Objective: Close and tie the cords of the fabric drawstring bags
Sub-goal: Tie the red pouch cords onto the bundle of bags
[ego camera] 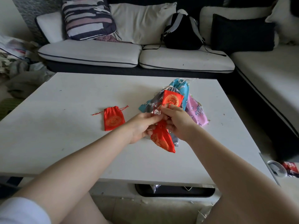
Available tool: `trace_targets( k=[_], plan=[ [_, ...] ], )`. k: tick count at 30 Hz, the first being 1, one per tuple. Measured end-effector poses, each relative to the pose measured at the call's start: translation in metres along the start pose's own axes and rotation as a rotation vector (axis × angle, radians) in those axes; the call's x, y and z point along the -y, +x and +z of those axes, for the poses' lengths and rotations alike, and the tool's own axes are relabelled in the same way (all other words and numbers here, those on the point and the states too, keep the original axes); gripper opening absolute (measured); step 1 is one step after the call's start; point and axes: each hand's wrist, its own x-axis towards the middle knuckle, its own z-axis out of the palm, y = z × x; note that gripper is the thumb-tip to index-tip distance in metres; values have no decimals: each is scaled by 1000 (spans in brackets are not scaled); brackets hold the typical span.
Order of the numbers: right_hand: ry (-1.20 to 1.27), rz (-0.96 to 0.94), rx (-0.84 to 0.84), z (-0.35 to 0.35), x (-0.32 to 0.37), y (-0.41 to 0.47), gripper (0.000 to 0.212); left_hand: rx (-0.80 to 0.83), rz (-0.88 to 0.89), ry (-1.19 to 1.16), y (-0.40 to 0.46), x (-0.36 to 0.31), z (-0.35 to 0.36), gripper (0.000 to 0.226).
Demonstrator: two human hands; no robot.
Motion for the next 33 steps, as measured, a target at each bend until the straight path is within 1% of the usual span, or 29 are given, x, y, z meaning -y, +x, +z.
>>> trace_targets(
  k=[2,4,5,7,9,11,12,14,16,18,19,23,25,27,29,31,33],
  plan=[
    [-28,-45,-7,-1,0,0,23,6,-35,37,-1,-1,2,11],
    [-18,-45,7,-2,0,0,17,-18,-63,-45,-1,-1,3,16],
    [17,-32,9,-3,0,0,17,-41,-82,-125,0,-1,3,16],
    [145,7,-13,-6,1,2,25,-70,-125,-330,1,-1,1,16],
    [324,76,-68,-9,1,6,29,-54,-135,-520,1,0,-2,19],
    [482,149,-133,-14,-1,9,32,-7,-112,-608,0,0,-4,24],
    [519,169,-156,-16,-2,10,33,18,-105,-622,0,0,-4,25],
    [520,173,-174,-19,0,10,34,24,-120,-587,0,-1,-3,24],
    [478,146,-155,-19,6,8,35,-25,-155,-426,3,-2,-3,21],
    [384,112,-115,-18,14,5,35,-58,-180,-213,4,-2,-1,17],
    [321,95,-98,-16,18,5,34,-57,-182,-146,4,-2,-1,17],
    [40,14,-32,-5,26,6,33,-7,-146,23,0,-6,2,17],
    [-175,-42,-15,1,28,6,32,-1,-114,135,-1,-5,4,19],
    [-488,-105,-8,7,31,4,31,-20,-72,271,-2,-1,5,20],
    [-791,-170,-27,11,35,3,28,-17,-32,343,-3,2,6,21],
    [-949,-241,-11,14,36,3,27,14,0,381,-4,2,6,27],
    [-987,-269,62,17,36,2,27,22,39,488,-4,1,7,34]
  ],
)
